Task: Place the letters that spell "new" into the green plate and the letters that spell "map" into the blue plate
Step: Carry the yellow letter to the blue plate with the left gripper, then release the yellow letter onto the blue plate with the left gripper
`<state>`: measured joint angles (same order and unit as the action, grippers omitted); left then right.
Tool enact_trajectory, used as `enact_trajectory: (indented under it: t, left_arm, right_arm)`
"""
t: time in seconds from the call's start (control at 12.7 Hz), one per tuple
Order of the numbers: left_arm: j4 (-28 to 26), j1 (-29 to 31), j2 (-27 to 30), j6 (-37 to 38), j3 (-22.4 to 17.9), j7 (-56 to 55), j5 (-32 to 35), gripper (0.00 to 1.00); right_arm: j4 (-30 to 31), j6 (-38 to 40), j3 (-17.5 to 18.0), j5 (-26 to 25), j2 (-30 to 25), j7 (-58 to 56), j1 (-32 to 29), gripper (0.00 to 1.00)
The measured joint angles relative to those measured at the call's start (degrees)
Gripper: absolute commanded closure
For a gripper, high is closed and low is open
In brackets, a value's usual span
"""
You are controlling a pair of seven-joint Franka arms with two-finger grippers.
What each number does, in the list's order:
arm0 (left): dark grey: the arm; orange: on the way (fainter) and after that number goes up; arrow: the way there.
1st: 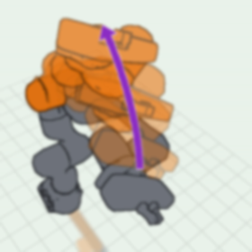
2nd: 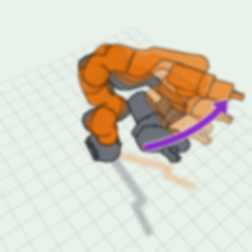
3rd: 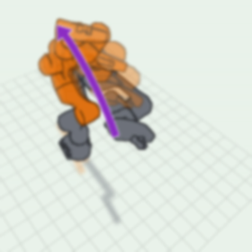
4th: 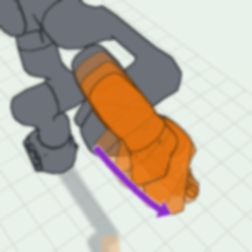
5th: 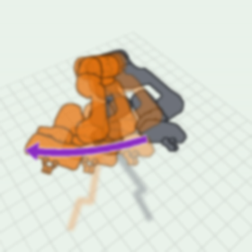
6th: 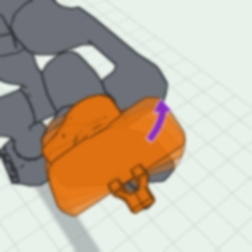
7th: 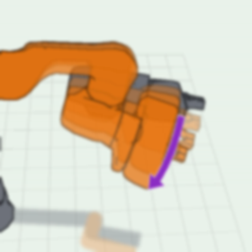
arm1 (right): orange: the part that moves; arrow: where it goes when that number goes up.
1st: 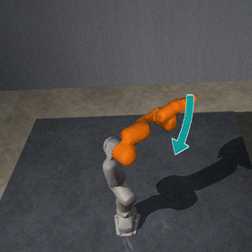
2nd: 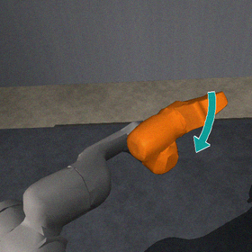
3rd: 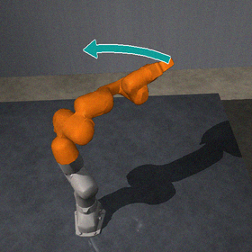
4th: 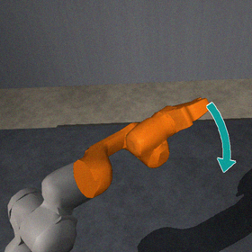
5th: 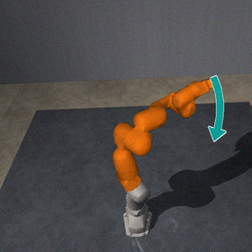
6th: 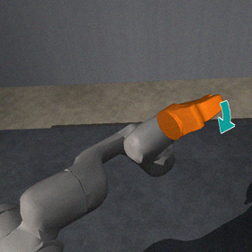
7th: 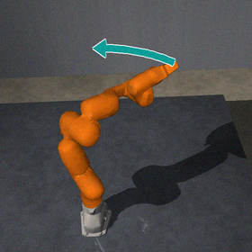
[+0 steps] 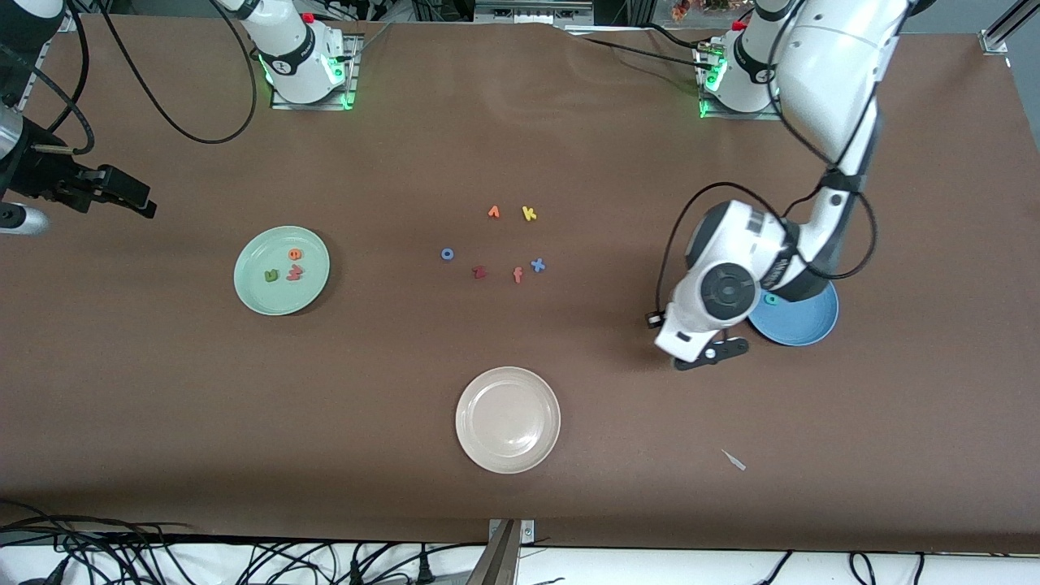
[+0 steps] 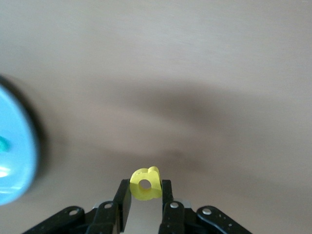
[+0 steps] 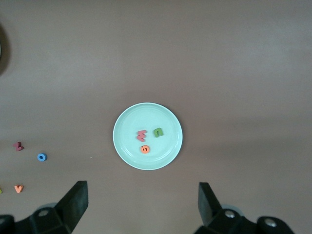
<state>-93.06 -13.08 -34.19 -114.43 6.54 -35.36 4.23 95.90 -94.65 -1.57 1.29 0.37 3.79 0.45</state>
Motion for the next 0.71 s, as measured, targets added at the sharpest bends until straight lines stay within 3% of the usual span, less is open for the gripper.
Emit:
enact_trajectory:
  t: [0.32, 0.71]
  left_arm:
    - [-9.9, 8.2, 7.2, -1.7, 1.1, 13.4, 0.0, 0.78]
    - [-22.9, 16.2, 13.0, -11.0, 1.8, 26.3, 0.0, 0.78]
  right_arm:
    - [0.0, 0.3, 0.0, 0.0, 0.0, 0.0, 0.0, 0.0]
    - [0.0, 0.5, 0.0, 0.0, 0.0, 0.0, 0.0, 0.0]
